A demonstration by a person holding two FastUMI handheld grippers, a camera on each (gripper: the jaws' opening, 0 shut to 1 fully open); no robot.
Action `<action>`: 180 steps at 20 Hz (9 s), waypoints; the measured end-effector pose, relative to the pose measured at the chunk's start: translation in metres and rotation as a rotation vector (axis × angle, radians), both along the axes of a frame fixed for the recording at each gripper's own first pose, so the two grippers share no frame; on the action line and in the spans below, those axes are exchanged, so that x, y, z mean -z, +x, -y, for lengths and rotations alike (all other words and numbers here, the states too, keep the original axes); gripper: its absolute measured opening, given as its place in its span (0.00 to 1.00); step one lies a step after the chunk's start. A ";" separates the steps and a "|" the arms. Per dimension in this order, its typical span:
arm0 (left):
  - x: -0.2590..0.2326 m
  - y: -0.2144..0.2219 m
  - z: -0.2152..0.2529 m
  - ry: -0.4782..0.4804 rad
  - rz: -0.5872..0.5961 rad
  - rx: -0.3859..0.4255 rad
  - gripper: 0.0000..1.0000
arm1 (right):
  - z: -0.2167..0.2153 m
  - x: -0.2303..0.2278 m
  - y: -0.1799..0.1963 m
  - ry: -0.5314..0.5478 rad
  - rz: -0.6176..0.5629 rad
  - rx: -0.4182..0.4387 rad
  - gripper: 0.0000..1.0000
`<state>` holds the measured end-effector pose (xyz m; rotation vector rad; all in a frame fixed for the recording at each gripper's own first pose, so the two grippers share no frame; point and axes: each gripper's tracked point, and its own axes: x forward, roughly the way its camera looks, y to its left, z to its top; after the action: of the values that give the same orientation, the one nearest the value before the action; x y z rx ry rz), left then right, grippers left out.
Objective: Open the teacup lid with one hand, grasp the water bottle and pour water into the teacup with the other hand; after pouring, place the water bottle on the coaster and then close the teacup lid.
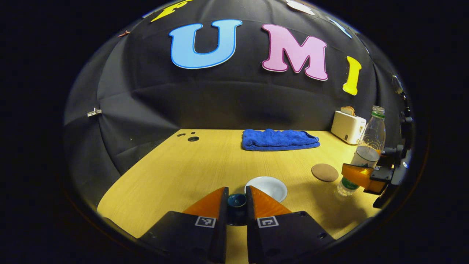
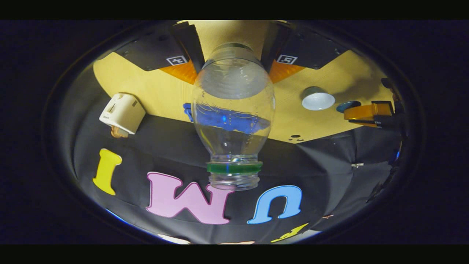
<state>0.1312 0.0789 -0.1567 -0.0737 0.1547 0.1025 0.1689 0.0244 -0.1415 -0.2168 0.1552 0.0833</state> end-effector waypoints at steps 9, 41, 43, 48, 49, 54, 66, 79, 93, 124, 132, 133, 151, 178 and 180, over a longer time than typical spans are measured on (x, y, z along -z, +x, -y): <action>0.000 -0.034 -0.038 -0.058 0.022 -0.094 0.27 | -0.007 -0.040 0.041 -0.391 0.115 -0.054 0.72; 0.024 -0.078 -0.094 -0.111 0.021 -0.145 0.27 | -0.094 0.006 0.124 -1.269 0.376 -0.308 0.72; 0.026 -0.077 -0.092 -0.095 0.015 -0.141 0.26 | -0.096 0.005 0.125 -1.295 0.394 -0.307 0.72; 0.028 -0.068 -0.087 -0.128 0.015 -0.147 0.27 | -0.102 0.002 0.131 -1.381 0.443 -0.318 0.72; 0.028 -0.067 -0.087 -0.134 0.018 -0.144 0.26 | -0.103 0.001 0.131 -1.392 0.451 -0.323 0.72; 0.032 -0.068 -0.088 -0.117 0.011 -0.136 0.27 | -0.102 -0.001 0.136 -1.436 0.468 -0.331 0.72; 0.038 -0.074 -0.084 -0.115 -0.006 -0.131 0.23 | -0.113 -0.010 0.134 -1.585 0.556 -0.370 0.72; 0.037 -0.079 -0.083 -0.118 -0.010 -0.114 0.23 | -0.127 -0.024 0.132 -1.706 0.652 -0.420 0.71; 0.038 -0.084 -0.078 -0.107 -0.012 -0.105 0.23 | -0.138 -0.040 0.132 -1.807 0.719 -0.446 0.72; -0.017 -0.053 -0.025 -0.032 0.070 -0.006 0.27 | -0.036 -0.107 0.137 -0.691 0.105 -0.154 0.72; -0.060 -0.035 0.005 -0.083 0.146 0.052 0.27 | -0.025 -0.070 0.159 -0.002 0.009 -0.135 0.73; -0.063 -0.034 0.008 -0.078 0.160 0.056 0.27 | -0.027 -0.065 0.163 0.026 0.029 -0.144 0.73; -0.034 -0.014 0.037 -0.097 0.128 0.071 0.27 | -0.019 -0.008 0.165 0.159 -0.019 -0.116 0.79; -0.011 0.059 0.047 -0.034 0.112 0.057 0.27 | -0.002 0.029 0.058 0.131 -0.131 -0.076 0.99; -0.007 0.062 0.051 -0.030 0.108 0.066 0.27 | 0.001 0.030 0.056 0.138 -0.137 -0.070 0.98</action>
<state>0.1929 0.0282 -0.1494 -0.1042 0.0507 0.0297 0.2250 0.0234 -0.1715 -0.0786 0.2769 0.1781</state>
